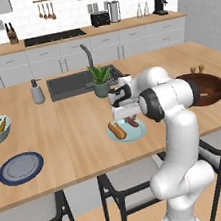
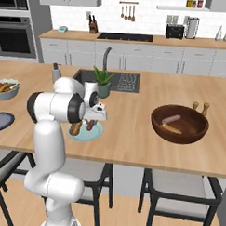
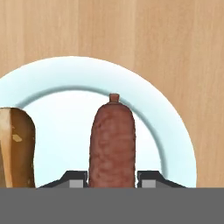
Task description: Place one bun and one sausage from the bowl on each plate.
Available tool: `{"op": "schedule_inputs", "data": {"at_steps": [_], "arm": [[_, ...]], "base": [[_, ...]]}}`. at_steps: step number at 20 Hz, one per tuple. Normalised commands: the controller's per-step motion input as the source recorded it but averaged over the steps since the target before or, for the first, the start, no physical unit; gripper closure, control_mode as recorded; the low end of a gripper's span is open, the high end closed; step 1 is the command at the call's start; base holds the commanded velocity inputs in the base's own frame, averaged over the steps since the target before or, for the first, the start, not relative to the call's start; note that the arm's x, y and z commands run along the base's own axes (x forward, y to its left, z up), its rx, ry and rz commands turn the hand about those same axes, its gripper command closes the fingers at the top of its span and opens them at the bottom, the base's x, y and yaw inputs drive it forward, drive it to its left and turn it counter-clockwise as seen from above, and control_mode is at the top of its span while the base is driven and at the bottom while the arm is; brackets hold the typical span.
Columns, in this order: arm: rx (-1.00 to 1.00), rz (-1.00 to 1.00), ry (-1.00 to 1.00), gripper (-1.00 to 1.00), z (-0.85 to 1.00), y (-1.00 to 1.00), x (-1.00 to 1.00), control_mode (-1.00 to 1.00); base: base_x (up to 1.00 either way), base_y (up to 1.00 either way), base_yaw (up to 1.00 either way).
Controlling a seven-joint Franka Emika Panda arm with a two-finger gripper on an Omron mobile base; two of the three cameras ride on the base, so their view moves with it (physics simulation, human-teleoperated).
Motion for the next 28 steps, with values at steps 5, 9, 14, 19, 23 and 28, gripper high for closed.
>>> {"op": "schedule_inputs", "data": {"at_steps": [5, 9, 14, 19, 23, 28], "arm": [[0.0, -0.01, 0.04, 1.0, -0.08, 0.02, -0.35, -1.0], [0.0, 0.0, -0.13, 1.0, -0.1, 0.07, -0.33, -1.0], [0.0, 0.0, -0.15, -1.0, -0.15, 0.14, -0.08, -1.0], [0.0, 0.0, -0.06, -1.0, 0.0, -0.01, 0.0, -1.0], [0.0, 0.0, 0.02, -1.0, 0.22, -0.05, 0.06, -1.0], [0.09, 0.0, 0.05, -1.0, 0.85, -0.05, 0.0, -1.0]], "base": [[0.0, 0.0, 0.0], [0.0, 0.0, 0.0], [0.0, 0.0, 0.0], [0.0, 0.0, 0.0], [0.0, 0.0, 0.0], [0.0, 0.0, 0.0]]}}
